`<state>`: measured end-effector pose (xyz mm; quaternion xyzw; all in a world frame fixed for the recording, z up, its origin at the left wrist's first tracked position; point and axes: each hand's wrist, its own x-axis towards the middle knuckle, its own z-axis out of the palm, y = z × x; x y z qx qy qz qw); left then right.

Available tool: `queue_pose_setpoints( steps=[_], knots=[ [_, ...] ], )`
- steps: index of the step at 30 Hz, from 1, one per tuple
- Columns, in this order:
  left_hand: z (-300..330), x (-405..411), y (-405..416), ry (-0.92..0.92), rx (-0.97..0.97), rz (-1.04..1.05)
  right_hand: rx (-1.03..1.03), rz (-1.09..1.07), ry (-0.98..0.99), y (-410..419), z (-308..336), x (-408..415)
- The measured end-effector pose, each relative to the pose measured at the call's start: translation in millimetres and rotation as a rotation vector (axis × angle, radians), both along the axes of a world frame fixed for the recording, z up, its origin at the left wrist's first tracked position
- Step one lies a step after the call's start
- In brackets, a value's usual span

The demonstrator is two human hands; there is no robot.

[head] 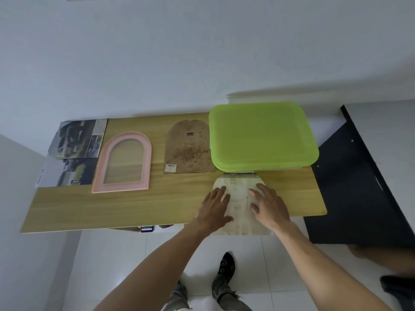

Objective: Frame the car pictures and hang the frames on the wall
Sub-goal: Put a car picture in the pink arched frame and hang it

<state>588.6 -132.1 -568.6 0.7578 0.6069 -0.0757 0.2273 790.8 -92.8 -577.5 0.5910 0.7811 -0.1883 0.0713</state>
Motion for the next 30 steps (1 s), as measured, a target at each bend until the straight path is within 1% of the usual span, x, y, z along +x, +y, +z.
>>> queue_pose_setpoints(
  steps=[2, 8, 10, 12, 15, 21, 27, 30],
  knots=[
    [-4.3, 3.6, -0.5, -0.006, -0.027, 0.005, -0.006, -0.004, 0.002, 2.2, -0.6, 1.3],
    [-7.7, 7.4, 0.5, -0.062, -0.007, 0.042, 0.002, 0.019, -0.002, 6.1, -2.0, 5.8],
    [-8.1, 3.1, -0.5, -0.1, 0.021, 0.046, 0.049, 0.029, 0.014, 5.6, -2.4, 6.2],
    [-7.1, -3.8, -1.4, -0.136, 0.075, 0.071, 0.135, 0.059, 0.078, 5.4, -1.7, 3.8],
    [0.2, -21.3, -0.8, -0.172, 0.133, 0.181, 0.218, 0.104, 0.159, 7.2, 3.9, -10.6],
    [15.2, -92.9, 1.1, -0.15, 0.148, 0.353, 0.141, 0.155, 0.339, 18.4, 26.2, -85.2],
    [28.5, -196.5, 3.0, -0.11, 0.201, 0.457, 0.113, 0.231, 0.397, 37.1, 42.2, -190.9],
    [31.6, -257.2, 6.2, -0.114, 0.201, 0.503, 0.124, 0.22, 0.424, 46.7, 46.9, -252.4]
  ],
)
